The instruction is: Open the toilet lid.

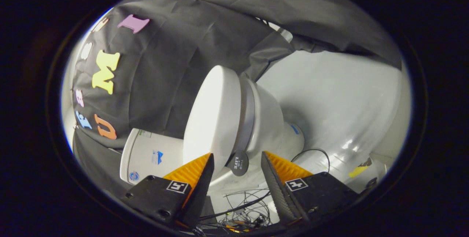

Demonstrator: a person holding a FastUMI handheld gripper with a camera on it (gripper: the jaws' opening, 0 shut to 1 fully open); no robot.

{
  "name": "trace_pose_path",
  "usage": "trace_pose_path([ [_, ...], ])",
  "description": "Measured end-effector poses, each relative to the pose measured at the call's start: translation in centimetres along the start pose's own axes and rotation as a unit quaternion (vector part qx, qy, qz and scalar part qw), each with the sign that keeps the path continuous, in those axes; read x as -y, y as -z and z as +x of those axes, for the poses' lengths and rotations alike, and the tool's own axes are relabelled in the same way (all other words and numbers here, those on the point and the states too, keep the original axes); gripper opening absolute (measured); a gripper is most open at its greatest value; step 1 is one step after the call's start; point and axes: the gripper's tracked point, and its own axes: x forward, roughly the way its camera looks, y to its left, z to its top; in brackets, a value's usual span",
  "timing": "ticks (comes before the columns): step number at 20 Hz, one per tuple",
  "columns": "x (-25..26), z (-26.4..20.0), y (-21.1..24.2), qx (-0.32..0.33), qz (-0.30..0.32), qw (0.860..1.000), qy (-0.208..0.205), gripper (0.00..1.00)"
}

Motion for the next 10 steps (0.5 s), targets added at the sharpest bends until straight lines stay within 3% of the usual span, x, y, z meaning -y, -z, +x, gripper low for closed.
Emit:
trace_pose_path([
  [3, -0.4, 1.0, 0.9, -0.019, -0.002, 1.000, 0.001, 0.77],
  [8, 0.5, 2.6, 1.1, -0.031, 0.004, 0.999, 0.016, 0.59],
  [10, 0.1, 2.6, 1.0, -0.035, 0.016, 0.999, 0.003, 0.42],
])
